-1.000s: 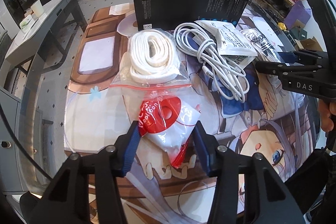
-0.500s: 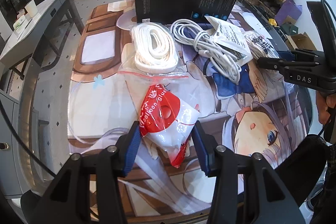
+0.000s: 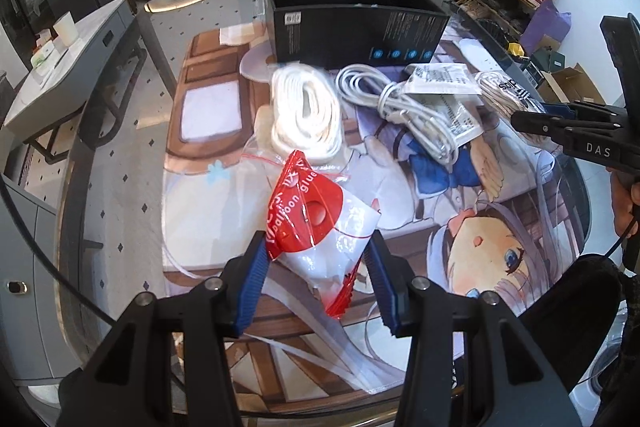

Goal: Organize soft objects
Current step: 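Grasp the red-and-white bag with the left tool while the right tool grasps the Adidas rope bag, then carry the red-and-white bag and Adidas rope bag with both tools into the black box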

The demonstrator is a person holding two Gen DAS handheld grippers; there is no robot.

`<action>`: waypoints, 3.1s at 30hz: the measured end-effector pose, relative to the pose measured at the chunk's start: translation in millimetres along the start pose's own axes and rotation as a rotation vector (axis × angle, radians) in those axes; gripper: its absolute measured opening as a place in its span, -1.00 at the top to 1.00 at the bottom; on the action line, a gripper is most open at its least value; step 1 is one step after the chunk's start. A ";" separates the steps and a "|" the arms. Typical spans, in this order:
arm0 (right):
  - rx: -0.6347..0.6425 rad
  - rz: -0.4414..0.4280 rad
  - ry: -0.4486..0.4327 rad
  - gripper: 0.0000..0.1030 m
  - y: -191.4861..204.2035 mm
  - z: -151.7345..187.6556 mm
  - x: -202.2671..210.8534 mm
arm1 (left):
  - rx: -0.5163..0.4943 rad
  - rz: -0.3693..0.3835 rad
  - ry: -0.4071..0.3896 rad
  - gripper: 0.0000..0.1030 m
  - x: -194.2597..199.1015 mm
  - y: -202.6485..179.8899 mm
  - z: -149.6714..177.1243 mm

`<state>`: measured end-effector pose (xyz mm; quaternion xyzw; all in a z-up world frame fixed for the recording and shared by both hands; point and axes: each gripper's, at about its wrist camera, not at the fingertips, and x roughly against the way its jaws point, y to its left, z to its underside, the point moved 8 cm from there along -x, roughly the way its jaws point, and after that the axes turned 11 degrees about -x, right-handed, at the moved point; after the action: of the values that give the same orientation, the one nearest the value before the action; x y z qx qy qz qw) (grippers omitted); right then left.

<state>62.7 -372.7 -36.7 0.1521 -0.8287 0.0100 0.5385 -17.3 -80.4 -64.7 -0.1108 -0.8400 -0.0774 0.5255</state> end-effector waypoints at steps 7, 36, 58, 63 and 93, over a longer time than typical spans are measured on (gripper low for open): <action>-0.026 -0.001 -0.030 0.22 -3.9 -9.3 14.2 | -0.018 0.006 -0.019 0.09 11.0 -7.7 -8.1; 0.039 -0.061 -0.057 0.22 50.0 -48.2 31.8 | -0.048 -0.010 -0.062 0.09 15.8 8.0 -83.8; 0.045 -0.095 -0.113 0.22 69.5 -115.8 39.0 | -0.056 -0.013 -0.111 0.09 19.0 31.1 -148.9; 0.053 -0.107 -0.118 0.22 80.5 -129.6 34.6 | -0.056 -0.010 -0.115 0.09 16.7 34.4 -158.5; 0.019 -0.133 -0.039 0.22 81.0 -175.9 -50.1 | -0.048 0.054 -0.069 0.09 -56.8 43.0 -207.3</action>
<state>216.5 -251.6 4.1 0.2122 -0.8269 -0.0211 0.5203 197.7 -96.0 -25.0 -0.1489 -0.8521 -0.0796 0.4955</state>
